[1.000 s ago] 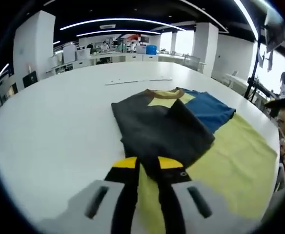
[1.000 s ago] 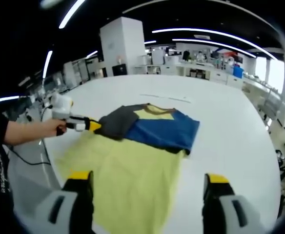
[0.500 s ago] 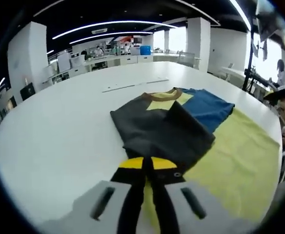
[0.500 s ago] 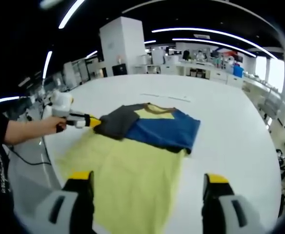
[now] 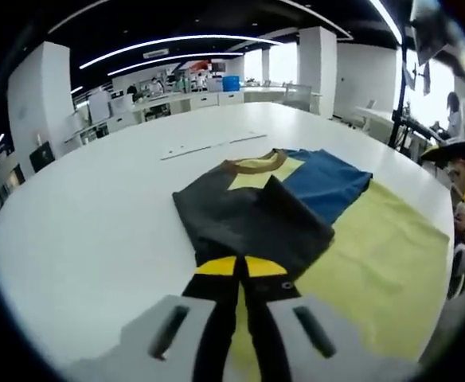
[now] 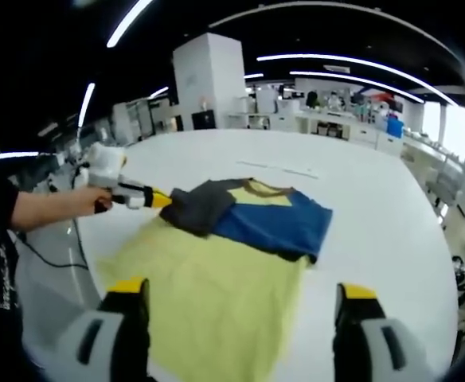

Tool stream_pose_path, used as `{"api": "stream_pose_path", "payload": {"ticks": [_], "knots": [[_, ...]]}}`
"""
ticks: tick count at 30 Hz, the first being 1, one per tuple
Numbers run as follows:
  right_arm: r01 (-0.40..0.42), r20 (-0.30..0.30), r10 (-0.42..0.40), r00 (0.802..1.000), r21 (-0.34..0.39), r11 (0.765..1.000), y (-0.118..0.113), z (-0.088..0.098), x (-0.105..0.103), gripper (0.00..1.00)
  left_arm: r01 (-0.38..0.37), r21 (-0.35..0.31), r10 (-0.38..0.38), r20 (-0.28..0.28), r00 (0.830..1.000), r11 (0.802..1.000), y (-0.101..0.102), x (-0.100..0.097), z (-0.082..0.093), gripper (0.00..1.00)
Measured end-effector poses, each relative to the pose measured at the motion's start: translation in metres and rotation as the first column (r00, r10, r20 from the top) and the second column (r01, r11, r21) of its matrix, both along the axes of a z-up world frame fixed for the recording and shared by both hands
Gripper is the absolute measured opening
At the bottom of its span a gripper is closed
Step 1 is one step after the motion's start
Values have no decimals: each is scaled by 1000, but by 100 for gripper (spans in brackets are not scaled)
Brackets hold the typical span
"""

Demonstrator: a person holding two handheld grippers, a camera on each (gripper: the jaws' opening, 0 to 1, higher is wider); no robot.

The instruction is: Fold the garment on the visible template until the final outline fits inside the template.

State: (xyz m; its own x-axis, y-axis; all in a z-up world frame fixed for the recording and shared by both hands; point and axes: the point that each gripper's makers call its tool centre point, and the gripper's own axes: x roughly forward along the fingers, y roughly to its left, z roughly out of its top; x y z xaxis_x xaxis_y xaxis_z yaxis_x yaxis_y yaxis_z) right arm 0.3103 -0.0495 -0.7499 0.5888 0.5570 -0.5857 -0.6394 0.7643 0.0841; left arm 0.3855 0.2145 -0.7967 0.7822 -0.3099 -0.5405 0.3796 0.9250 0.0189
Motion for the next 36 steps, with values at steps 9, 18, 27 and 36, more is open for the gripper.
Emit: {"api": "stream_pose_path", "payload": {"ticks": [9, 18, 27, 36], "knots": [[-36, 24, 36, 999, -1, 999, 4, 6, -3, 100, 47, -89, -44, 40, 998, 995, -28, 7, 33, 0], [-30, 22, 30, 999, 0, 1000, 0, 5, -5, 100, 107, -187, -100, 49, 994, 977, -68, 22, 56, 0], [-12, 17, 12, 1000, -9, 1000, -11, 3, -6, 100, 189, -203, -178, 73, 981, 961, -118, 40, 69, 0], [4, 11, -4, 1000, -5, 1000, -15, 2, -8, 100, 232, -245, -224, 60, 973, 941, -162, 50, 70, 0]]}}
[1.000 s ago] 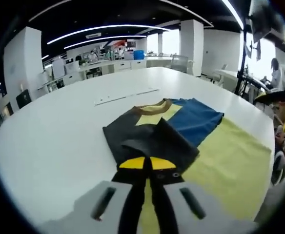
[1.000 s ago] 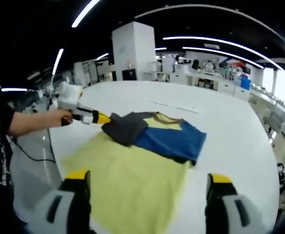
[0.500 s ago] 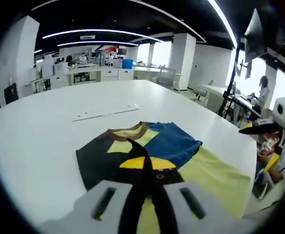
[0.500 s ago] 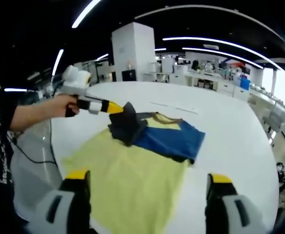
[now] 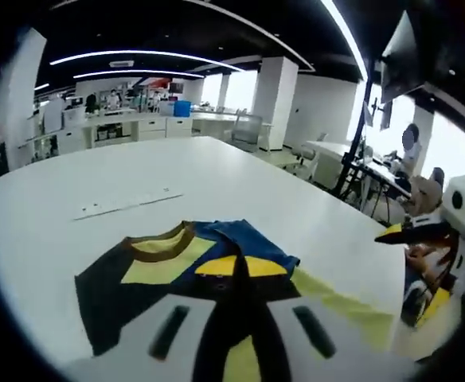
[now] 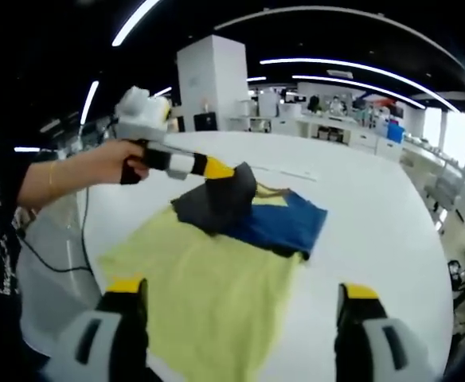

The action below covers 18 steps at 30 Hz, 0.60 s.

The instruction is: Fold the garment on the visible template until the final outline fits inside the template.

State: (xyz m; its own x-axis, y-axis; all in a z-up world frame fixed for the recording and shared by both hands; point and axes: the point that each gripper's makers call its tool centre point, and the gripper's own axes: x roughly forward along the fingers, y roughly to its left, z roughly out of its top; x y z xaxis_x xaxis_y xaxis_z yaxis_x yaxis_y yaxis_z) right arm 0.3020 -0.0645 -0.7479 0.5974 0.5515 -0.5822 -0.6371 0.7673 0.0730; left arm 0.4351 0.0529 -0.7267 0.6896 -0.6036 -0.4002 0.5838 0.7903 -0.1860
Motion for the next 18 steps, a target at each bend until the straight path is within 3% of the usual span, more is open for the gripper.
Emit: {"api": "stream_pose_path", "payload": {"ticks": [4, 7, 12, 18], "knots": [[10, -5, -10, 1000, 4, 1000, -3, -2, -2, 100, 24, 1, -24, -14, 1000, 1000, -20, 1, -7, 0], [17, -9, -17, 1000, 6, 1000, -5, -4, -3, 100, 42, 6, -41, -53, 998, 999, -32, 0, -21, 0], [33, -11, -33, 999, 10, 999, -9, -5, -2, 100, 72, 31, -69, -66, 995, 997, -45, -2, -38, 0], [40, -11, -40, 999, 15, 999, -10, -6, 0, 100, 78, -3, -78, -91, 993, 997, -60, -4, -48, 0]]}}
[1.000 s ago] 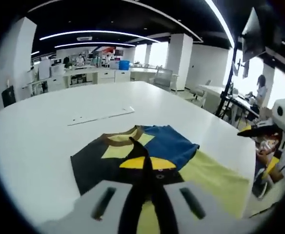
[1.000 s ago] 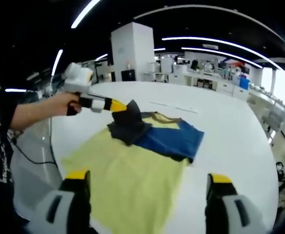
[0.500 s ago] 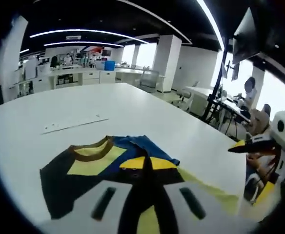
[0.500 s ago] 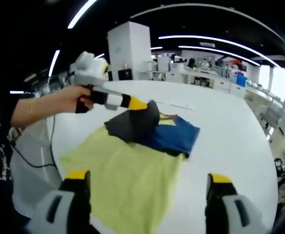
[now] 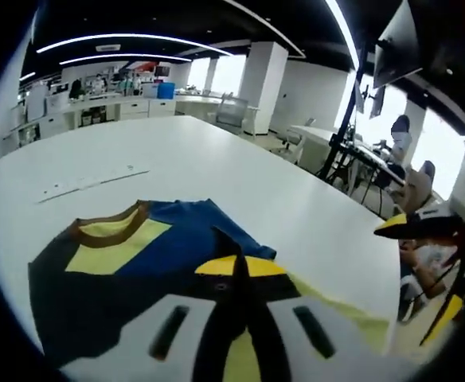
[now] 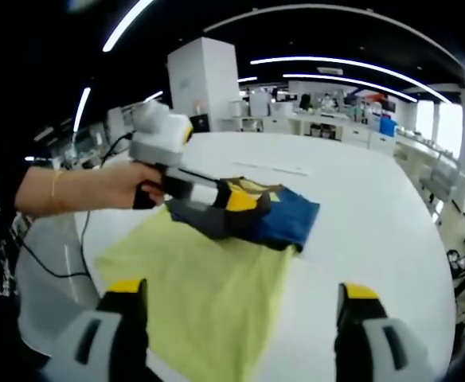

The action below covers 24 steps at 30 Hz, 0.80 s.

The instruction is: Fold the garment on the visible template until the final outline fits inside the template.

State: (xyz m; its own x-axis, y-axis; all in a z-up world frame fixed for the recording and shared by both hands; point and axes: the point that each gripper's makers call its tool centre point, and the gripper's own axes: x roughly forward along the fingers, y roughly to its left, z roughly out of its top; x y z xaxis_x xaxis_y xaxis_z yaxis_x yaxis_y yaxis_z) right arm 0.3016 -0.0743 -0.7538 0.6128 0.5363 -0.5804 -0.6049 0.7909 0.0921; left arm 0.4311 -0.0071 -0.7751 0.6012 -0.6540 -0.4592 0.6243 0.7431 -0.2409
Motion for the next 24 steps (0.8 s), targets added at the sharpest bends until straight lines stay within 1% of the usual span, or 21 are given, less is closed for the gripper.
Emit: {"api": "stream_pose_path", "payload": {"ticks": [5, 6, 7, 10, 12, 14, 15, 16, 17, 19, 21, 22, 24], "knots": [[-2, -5, 2, 1000, -8, 1000, 1, -3, 0, 100, 13, -9, -13, -1, 1000, 1000, -10, -2, 1, 0], [-1, -7, 1, 1000, -8, 1000, 1, -3, 0, 100, 20, -14, -21, -12, 1000, 1000, -11, -5, 1, 0], [0, -6, 0, 1000, -8, 1000, 0, -3, 0, 100, 35, -29, -35, -9, 999, 999, -16, -7, 3, 0], [0, -10, 0, 1000, -9, 1000, 0, -5, 0, 100, 47, -17, -47, 6, 999, 999, -20, -12, 3, 0], [-2, -10, 2, 1000, -11, 1000, 0, -5, -1, 100, 50, -17, -50, 7, 999, 999, -21, -10, 1, 0], [-3, -9, 3, 1000, -10, 1000, 0, -4, -1, 100, 38, -112, -40, -20, 999, 993, -28, -10, 5, 0], [-4, -9, 4, 1000, -8, 1000, 1, -3, -1, 100, 39, -139, -45, -42, 998, 990, -32, -11, 7, 1], [-4, -8, 4, 1000, -8, 1000, 1, -3, -1, 100, 46, -125, -51, -34, 998, 991, -32, -12, 7, 3], [-4, -8, 4, 1000, -10, 1000, 1, -3, -1, 100, 58, -103, -59, -13, 998, 993, -34, -11, 8, 7], [-4, -7, 3, 1000, -10, 1000, 1, -3, -1, 100, 92, -62, -90, 34, 995, 994, -36, -12, 10, 11], [-4, -7, 4, 1000, -9, 1000, 0, -3, -1, 100, 107, -48, -104, 58, 993, 993, -38, -14, 13, 17], [-5, -7, 5, 1000, -9, 1000, 0, -3, -1, 100, 111, -43, -108, 63, 992, 993, -38, -15, 13, 20], [-7, -8, 7, 1000, -11, 1000, 1, -3, -1, 100, 112, -28, -110, 74, 991, 993, -37, -14, 12, 31]]}}
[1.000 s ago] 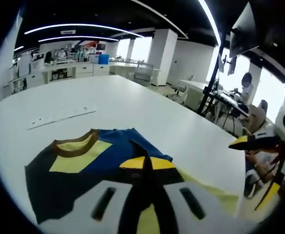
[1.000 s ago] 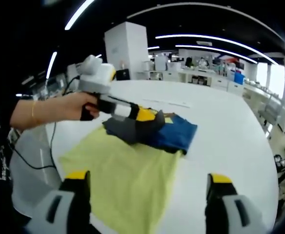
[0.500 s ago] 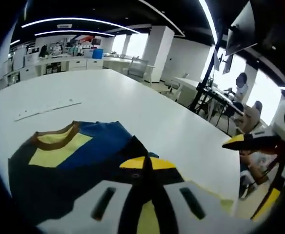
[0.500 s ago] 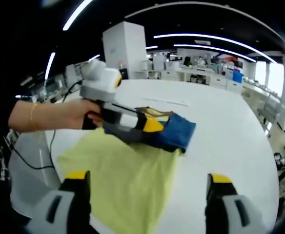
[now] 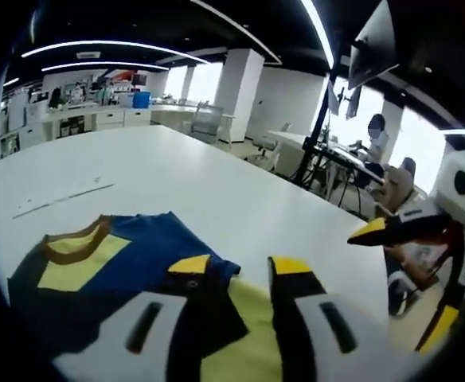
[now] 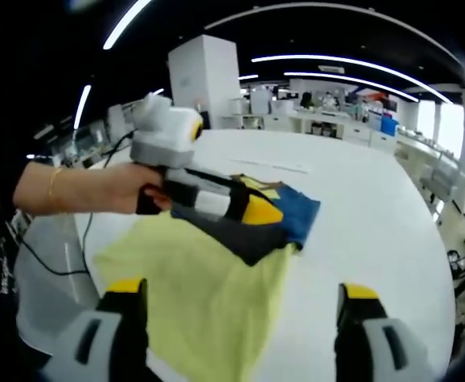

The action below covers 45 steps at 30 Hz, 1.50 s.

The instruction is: Fold the garment on the visible template until the final outline fits inside the template.

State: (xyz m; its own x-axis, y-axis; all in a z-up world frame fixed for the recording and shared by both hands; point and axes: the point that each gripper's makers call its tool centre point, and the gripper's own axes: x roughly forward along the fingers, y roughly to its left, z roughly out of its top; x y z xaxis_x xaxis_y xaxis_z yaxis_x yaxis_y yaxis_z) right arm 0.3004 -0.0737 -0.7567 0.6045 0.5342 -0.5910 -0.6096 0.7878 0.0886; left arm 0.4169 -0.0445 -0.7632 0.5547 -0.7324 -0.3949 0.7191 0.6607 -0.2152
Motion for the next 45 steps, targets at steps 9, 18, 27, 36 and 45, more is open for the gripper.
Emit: {"api": "stream_pose_path", "payload": {"ticks": [9, 18, 27, 36, 45], "knots": [[-25, -5, 25, 1000, 0, 1000, 6, 0, -2, 100, -16, 58, 14, 32, 999, 998, 15, -2, -3, 78], [-56, -1, 56, 998, -6, 998, 14, 2, 1, 100, -58, 68, 54, 53, 997, 996, 51, -3, 1, 92], [-121, -21, 121, 992, -3, 993, 23, 0, -5, 100, -95, 69, 91, 61, 994, 993, 95, -10, 6, 99], [-225, -68, 226, 972, 21, 974, 31, -4, -18, 100, -86, 42, 84, 46, 995, 995, 129, -32, 11, 99], [-314, -92, 312, 945, -9, 949, 32, -14, -27, 98, -59, -64, 61, 29, 998, 996, 150, -61, 22, 94]]}}
